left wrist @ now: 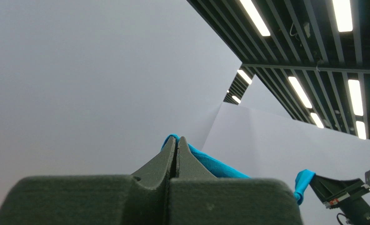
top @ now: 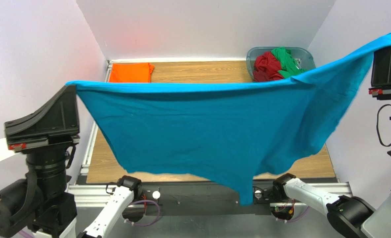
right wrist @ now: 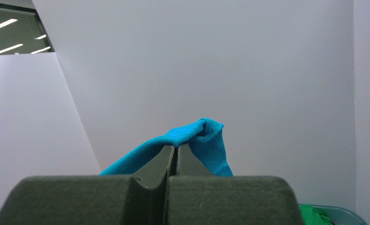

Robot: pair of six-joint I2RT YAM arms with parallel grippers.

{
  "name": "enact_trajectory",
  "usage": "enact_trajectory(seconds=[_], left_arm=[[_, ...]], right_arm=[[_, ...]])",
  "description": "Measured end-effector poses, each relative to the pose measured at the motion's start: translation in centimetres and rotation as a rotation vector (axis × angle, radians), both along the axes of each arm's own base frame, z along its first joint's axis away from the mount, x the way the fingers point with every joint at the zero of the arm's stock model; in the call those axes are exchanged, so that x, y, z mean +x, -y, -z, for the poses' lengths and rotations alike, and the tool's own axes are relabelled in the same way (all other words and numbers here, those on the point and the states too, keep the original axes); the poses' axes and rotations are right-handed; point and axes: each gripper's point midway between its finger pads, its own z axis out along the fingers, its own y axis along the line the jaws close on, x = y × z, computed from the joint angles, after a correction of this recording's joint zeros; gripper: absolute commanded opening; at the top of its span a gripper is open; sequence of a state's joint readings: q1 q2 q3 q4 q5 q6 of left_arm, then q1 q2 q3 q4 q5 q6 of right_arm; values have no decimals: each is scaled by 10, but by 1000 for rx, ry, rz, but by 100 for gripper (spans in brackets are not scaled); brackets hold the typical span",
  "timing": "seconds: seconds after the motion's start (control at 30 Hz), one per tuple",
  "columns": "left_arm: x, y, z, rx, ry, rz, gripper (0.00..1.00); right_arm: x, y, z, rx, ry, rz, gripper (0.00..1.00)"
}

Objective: Fold and stack the t-shirts
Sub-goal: Flatten the tshirt out

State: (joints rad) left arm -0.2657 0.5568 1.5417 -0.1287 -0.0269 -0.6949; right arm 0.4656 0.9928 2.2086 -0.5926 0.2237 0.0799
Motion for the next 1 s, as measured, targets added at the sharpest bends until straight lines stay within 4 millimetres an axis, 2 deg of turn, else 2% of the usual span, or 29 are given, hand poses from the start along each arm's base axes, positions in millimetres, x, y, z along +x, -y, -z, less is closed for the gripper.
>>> enact_trajectory(seconds=[0.1,0.2,0.3,0.33,0.37,0.4,0.53,0.6,0.63,0.67,0.7,0.73,0.83,0.9,1.0], left_arm=[[11,8,9,22,-25,25,0],[33,15,27,38,-82,30,0],[63,18,52,37,-161,12,0],[84,19,70,35,-218,-7,0],[95,19,80,31,-249,-20,0],[113,19,97,27,-302,-41,0],[188,17,169,14,-530,-149,0],[230,16,220,19,-673,-215,0],[255,16,254,34,-764,-255,0],[269,14,274,42,-814,-284,0],[287,11,303,57,-888,-322,0],[306,8,337,79,-972,-356,0],[346,-4,406,118,-1140,-419,0],[372,-15,449,136,-1234,-453,0],[397,-21,486,157,-1309,-457,0]], right_arm=[[0,0,6,-5,-9,0,1],[12,-4,17,-19,-46,7,1],[40,-10,40,-32,-124,47,1],[56,-13,54,-42,-167,68,1],[75,-16,74,-54,-228,102,1],[88,-18,85,-63,-264,120,1],[164,-24,167,-96,-476,296,1],[200,-30,216,-124,-581,371,1],[222,-36,254,-164,-657,408,1],[235,-39,278,-189,-702,424,1],[254,-42,317,-232,-782,447,1],[267,-43,342,-255,-832,462,1],[301,-33,422,-302,-999,493,1],[319,-22,460,-304,-1074,506,1],[341,-16,503,-309,-1142,498,1]])
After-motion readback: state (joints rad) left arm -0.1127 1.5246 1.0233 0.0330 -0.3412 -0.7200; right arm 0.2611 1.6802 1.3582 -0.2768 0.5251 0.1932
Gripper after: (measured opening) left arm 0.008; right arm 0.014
